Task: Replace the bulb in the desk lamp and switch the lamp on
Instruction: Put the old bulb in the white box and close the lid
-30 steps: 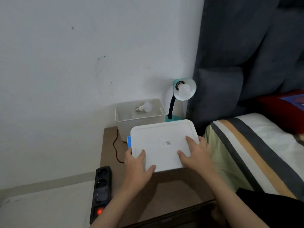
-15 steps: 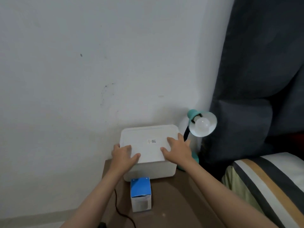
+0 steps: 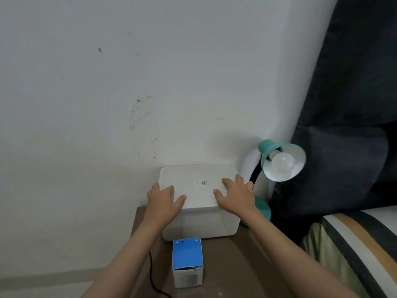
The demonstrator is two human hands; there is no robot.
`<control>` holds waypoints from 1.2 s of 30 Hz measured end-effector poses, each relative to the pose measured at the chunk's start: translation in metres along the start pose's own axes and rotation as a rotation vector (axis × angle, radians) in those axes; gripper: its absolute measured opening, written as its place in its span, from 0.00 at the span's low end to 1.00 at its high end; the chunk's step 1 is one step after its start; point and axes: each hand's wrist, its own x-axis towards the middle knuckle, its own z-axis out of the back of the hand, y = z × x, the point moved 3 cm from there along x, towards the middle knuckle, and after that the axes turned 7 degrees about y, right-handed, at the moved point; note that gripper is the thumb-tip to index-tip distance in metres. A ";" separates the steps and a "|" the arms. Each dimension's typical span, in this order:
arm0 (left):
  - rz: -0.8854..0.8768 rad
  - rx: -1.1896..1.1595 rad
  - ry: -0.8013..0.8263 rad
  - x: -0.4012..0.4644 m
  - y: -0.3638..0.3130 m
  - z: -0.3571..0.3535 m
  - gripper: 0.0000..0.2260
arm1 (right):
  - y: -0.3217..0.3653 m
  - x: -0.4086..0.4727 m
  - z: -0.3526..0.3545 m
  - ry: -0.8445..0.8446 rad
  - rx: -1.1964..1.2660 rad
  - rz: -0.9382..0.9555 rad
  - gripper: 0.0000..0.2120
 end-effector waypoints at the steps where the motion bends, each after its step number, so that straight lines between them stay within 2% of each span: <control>1: -0.002 0.001 -0.004 0.000 0.000 0.000 0.21 | 0.000 -0.001 0.000 -0.009 -0.006 0.004 0.28; 11: 0.037 0.018 0.017 0.010 0.008 0.002 0.22 | 0.007 0.002 0.000 0.028 -0.041 -0.002 0.28; 17: -0.003 0.111 0.068 0.016 0.017 -0.013 0.21 | 0.004 -0.005 -0.012 -0.147 -0.065 0.009 0.27; 20: -0.012 0.159 0.125 0.021 0.020 -0.015 0.22 | 0.003 -0.003 -0.014 -0.168 -0.082 0.023 0.27; 24: -0.019 0.200 0.219 0.023 0.021 -0.015 0.26 | 0.002 0.001 -0.017 -0.115 -0.120 0.038 0.27; 27: 0.006 0.251 0.342 0.025 0.020 -0.006 0.29 | 0.004 0.001 -0.012 0.044 -0.146 0.019 0.28; 29: -0.013 0.239 0.355 0.016 0.019 0.003 0.30 | 0.008 -0.010 -0.006 0.114 -0.154 0.001 0.28; 31: -0.069 0.117 0.244 -0.005 0.019 0.010 0.29 | 0.012 -0.032 -0.003 0.005 -0.092 0.069 0.27; 34: -0.166 -0.066 0.037 -0.059 0.030 0.014 0.26 | 0.022 -0.093 -0.017 -0.308 0.218 0.253 0.17; 36: -0.202 -0.095 -0.022 -0.100 0.044 0.008 0.24 | 0.026 -0.138 -0.044 -0.385 0.356 0.311 0.11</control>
